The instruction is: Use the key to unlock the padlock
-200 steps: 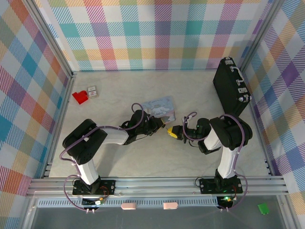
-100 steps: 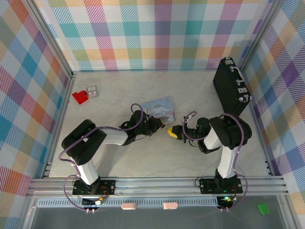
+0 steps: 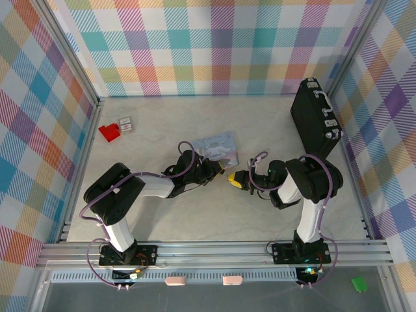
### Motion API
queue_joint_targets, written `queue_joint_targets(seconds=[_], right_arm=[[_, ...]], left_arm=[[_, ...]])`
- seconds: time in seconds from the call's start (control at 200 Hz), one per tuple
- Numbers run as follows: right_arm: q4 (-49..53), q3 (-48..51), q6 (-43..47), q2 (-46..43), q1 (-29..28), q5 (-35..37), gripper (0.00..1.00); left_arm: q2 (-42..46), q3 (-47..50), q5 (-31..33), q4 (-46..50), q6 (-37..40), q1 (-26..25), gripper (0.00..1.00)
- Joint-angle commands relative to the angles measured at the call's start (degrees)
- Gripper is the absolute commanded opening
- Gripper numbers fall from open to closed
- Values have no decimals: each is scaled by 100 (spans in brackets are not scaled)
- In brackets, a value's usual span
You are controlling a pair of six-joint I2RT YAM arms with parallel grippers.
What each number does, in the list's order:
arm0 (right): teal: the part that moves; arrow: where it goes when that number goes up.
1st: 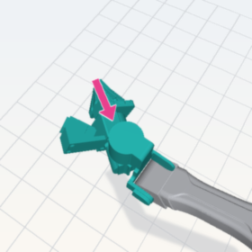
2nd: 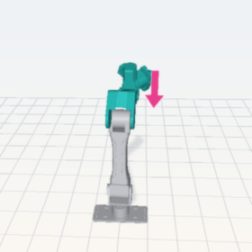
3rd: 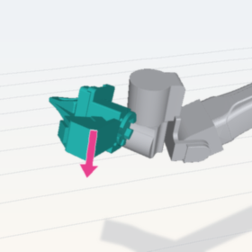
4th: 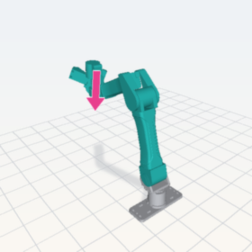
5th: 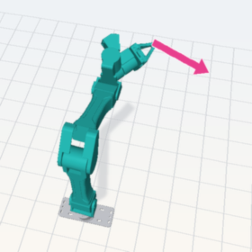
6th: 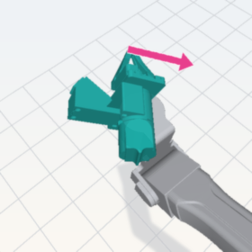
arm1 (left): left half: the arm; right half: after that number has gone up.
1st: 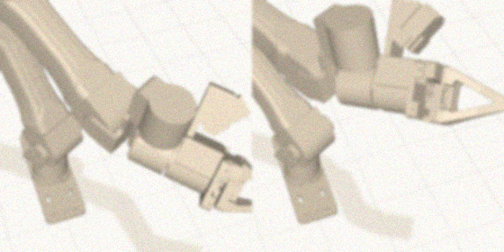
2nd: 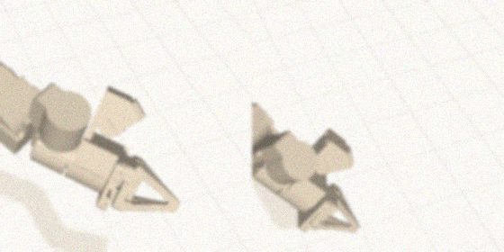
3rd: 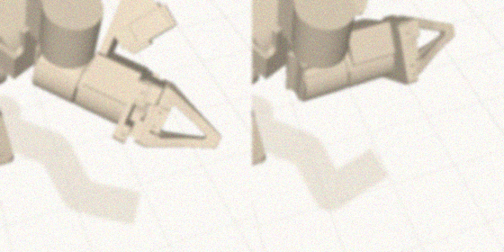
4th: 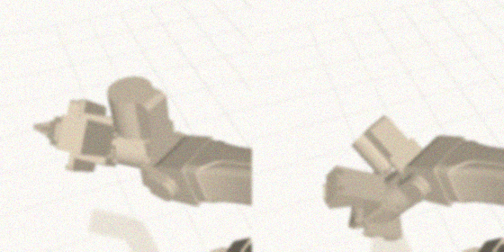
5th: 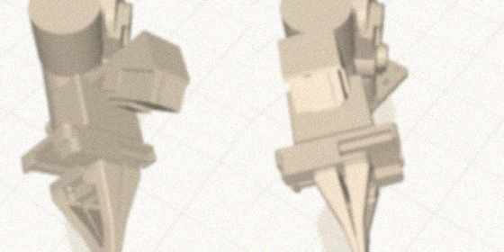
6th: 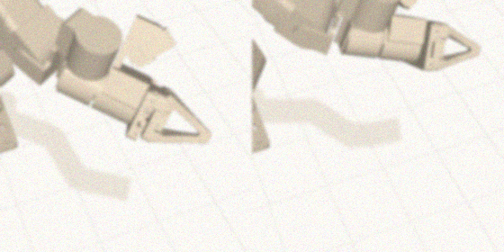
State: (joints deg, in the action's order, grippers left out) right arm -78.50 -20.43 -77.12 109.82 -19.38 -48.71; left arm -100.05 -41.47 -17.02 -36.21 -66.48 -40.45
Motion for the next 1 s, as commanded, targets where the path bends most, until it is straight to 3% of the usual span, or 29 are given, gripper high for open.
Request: queue_joint_targets(seconds=[0.0, 0.995], right_arm=[[-210, -167, 76, 53, 75, 164, 0], [-210, -413, -105, 66, 71, 194, 0]], left_arm=[[226, -106, -443, -449, -153, -100, 0], [159, -263, -522, -510, -225, -247, 0]])
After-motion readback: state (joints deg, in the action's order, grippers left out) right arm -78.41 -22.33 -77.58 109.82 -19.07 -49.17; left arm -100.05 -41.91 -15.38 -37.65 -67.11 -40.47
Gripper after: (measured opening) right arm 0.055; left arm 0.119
